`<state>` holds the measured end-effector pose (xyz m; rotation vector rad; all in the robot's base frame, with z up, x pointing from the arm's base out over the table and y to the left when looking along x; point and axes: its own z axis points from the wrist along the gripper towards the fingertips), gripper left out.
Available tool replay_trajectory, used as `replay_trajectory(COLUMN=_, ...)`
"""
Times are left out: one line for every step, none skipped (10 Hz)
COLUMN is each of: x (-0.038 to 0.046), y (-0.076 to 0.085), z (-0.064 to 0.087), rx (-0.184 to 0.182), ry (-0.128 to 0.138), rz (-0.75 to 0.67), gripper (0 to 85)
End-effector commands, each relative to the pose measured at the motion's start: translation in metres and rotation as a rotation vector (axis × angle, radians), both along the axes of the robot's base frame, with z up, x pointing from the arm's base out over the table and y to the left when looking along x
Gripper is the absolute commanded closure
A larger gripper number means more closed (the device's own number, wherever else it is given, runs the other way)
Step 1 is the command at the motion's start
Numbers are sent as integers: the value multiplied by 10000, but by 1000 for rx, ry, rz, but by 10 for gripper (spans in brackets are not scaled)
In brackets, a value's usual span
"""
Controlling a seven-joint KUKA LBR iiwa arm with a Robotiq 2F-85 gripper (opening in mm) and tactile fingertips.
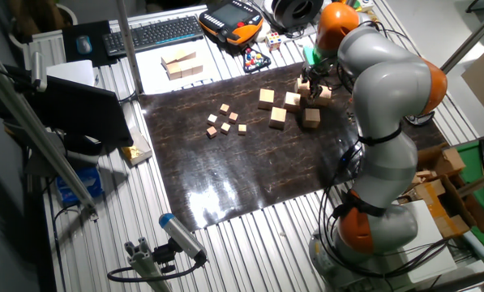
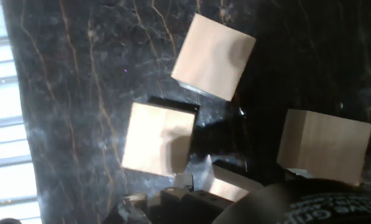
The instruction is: Stack the blocks into a pyramid shape
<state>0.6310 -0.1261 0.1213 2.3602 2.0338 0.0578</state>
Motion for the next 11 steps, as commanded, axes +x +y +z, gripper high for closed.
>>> replay_trajectory(x=31, y=-24, z=-30, rx=3, ry=-1, rz=-41, gripper=113)
replay_trajectory(x=58, y=-59, z=-65, rx=10, ry=-6, rz=-89, gripper=113)
replay_trajectory(x=73, y=-86, z=-91, rx=17, ry=-14, rz=-124, gripper=117)
replay_trajectory(x=101, y=-102, z=-109, rx=22, ry=-18, rz=-149, gripper=120)
replay_trajectory(x=127, y=-118, z=-133, rx=24, ry=-18, rz=-170, gripper=120)
replay_trajectory(x=142, y=-139, z=-146, rx=19, ry=-9, rz=-175, gripper=120)
replay_trajectory(x=153, y=-159, z=-152, rx=12, ry=3, rz=-173, gripper=120)
replay_trajectory(x=164, y=-181, z=-161, rx=9, ry=12, rz=-167, gripper=123)
replay_trajectory(x=166, y=-185, z=-163, rx=12, ry=15, rz=-156, gripper=130)
replay_trajectory(x=166, y=-185, z=-163, rx=13, ry=18, rz=-147, gripper=133)
replay_trajectory(x=166, y=-185, z=-163, rx=-1, ry=18, rz=-136, gripper=150)
